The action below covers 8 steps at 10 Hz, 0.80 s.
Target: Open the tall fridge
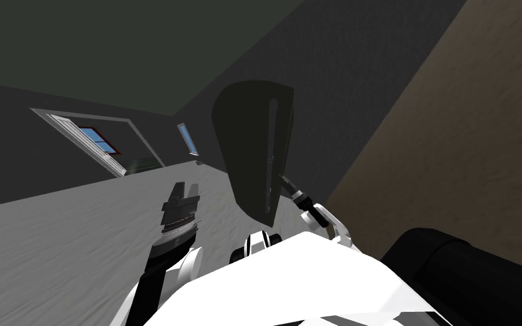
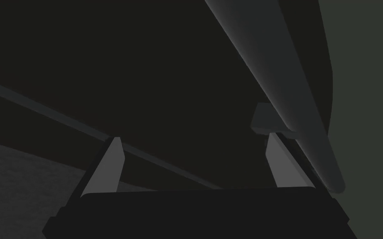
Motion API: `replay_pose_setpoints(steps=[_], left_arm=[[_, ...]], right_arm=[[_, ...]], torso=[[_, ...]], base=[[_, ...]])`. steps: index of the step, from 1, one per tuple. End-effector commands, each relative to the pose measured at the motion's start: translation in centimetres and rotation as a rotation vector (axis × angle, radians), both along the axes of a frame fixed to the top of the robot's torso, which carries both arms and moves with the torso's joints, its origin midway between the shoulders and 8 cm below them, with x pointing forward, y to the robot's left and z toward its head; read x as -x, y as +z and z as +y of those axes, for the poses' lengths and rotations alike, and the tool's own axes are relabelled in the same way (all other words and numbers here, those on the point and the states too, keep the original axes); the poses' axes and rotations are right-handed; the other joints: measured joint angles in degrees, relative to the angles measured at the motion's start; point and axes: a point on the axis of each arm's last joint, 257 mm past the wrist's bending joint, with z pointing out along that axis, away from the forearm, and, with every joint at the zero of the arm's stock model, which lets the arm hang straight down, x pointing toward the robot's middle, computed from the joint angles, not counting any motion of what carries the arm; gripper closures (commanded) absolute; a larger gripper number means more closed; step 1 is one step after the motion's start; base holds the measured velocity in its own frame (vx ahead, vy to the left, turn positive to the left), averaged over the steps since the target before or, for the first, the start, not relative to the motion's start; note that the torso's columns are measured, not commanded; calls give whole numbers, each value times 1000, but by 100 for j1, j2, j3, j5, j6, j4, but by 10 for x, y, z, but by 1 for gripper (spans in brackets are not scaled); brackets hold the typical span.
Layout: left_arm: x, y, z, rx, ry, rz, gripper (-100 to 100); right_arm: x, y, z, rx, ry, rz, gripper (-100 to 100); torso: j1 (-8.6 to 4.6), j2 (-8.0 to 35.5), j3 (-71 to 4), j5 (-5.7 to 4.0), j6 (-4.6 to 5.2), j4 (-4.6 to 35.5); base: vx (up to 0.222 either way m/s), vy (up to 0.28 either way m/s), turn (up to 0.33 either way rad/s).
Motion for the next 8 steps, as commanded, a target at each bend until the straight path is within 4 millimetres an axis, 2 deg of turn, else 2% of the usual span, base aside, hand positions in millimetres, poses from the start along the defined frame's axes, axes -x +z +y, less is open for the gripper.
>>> replay_pose_setpoints(steps=[1,7,8], left_arm=[[0,0,0,0,0,0,0],[0,0,0,0,0,0,0],[0,0,0,0,0,0,0]], right_arm=[[-7,-3,-1,142,-7,1,-100],[-29,-11,-16,481,-40,-6,-100],[-29,-12,-16,491,-37,-5,-100]], torso=[[4,-2,-1,1,-1,0],[30,-11,-9,13,-21,2],[36,-8,-7,15,-25,4]], base=[[6,129,-103],[-11,130,-128],[-8,96,-59]])
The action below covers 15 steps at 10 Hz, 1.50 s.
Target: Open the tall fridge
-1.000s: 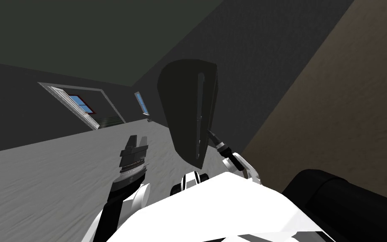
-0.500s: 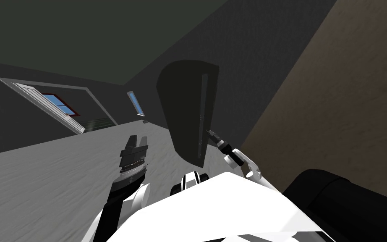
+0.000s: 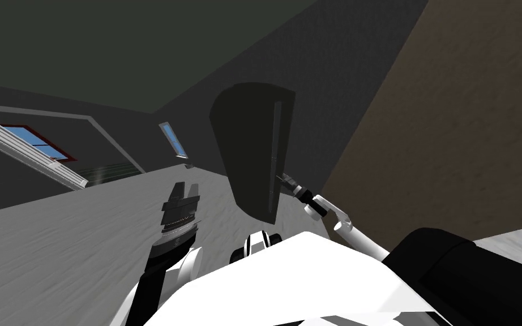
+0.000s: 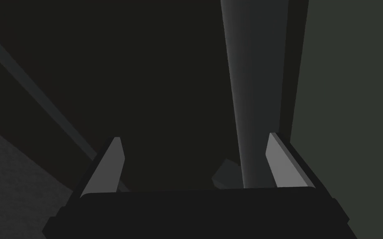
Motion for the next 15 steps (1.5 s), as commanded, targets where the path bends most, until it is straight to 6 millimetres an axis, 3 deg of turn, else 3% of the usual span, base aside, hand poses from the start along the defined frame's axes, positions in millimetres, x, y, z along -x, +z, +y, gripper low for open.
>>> replay_pose_setpoints(steps=[1,8,15], left_arm=[[0,0,0,0,0,0,0],[0,0,0,0,0,0,0],[0,0,0,0,0,0,0]], right_arm=[[-7,1,-5,110,-4,-10,-100],[-29,5,-34,436,-46,-37,-100],[-53,29,-70,793,-105,-97,-100]], torso=[[-2,-4,-3,2,-12,2],[-27,12,9,-13,24,-4],[-36,15,11,-15,25,-3]], base=[[0,74,-70],[-12,113,-88],[-16,102,-95]])
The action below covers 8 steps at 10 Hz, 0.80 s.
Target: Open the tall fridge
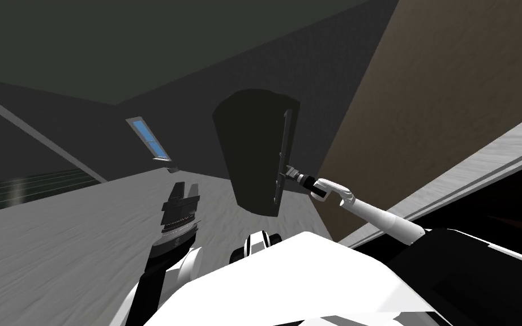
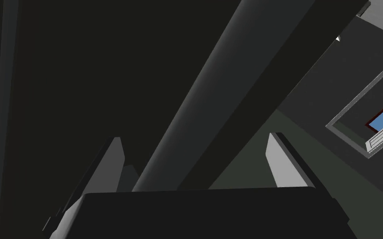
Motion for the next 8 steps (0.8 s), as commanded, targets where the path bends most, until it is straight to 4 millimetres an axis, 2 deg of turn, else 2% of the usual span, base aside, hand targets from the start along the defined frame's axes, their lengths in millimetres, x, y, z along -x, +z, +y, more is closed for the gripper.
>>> replay_pose_setpoints(steps=[1,4,5,6,7,8], left_arm=[[0,0,0,0,0,0,0],[0,0,0,0,0,0,0],[0,0,0,0,0,0,0],[0,0,0,0,0,0,0],[0,0,0,0,0,0,0],[0,0,0,0,0,0,0]], right_arm=[[-8,11,-13,122,-20,-27,-100],[-9,13,-15,133,-23,-30,-100],[-9,13,-15,132,-22,-30,100],[-12,13,-25,133,-49,-28,100],[-15,14,-35,135,-76,-26,100],[-15,14,-35,135,-76,-26,100]], torso=[[-7,-2,-1,-2,0,0],[-10,-9,-5,-3,-2,-3],[-15,-10,-6,-5,0,-3],[-9,-8,-5,-4,0,-2],[34,8,4,8,2,2],[83,13,9,24,0,5]], base=[[-24,94,-81],[-11,51,-32],[0,0,0],[-45,119,-82],[-65,301,-147],[-114,282,-54]])
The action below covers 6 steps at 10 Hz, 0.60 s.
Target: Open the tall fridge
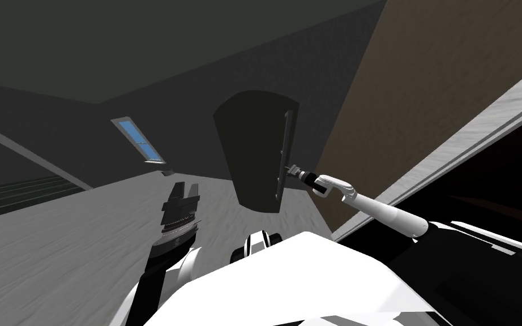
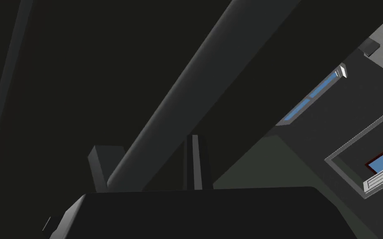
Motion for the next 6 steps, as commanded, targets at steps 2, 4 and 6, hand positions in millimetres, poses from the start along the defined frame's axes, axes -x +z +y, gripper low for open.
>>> replay_pose_setpoints(steps=[2,4,6], left_arm=[[0,0,0,0,0,0,0],[0,0,0,0,0,0,0],[0,0,0,0,0,0,0]], right_arm=[[-7,0,-26,1,-72,1,100],[-11,2,-46,2,-126,1,100],[-14,3,-66,3,-180,0,100]], torso=[[-68,12,6,-19,1,3],[-58,-15,-11,-17,-1,-6],[-72,-22,-14,-20,0,-6]], base=[[-158,310,-87],[-182,412,-133],[-163,413,-129]])
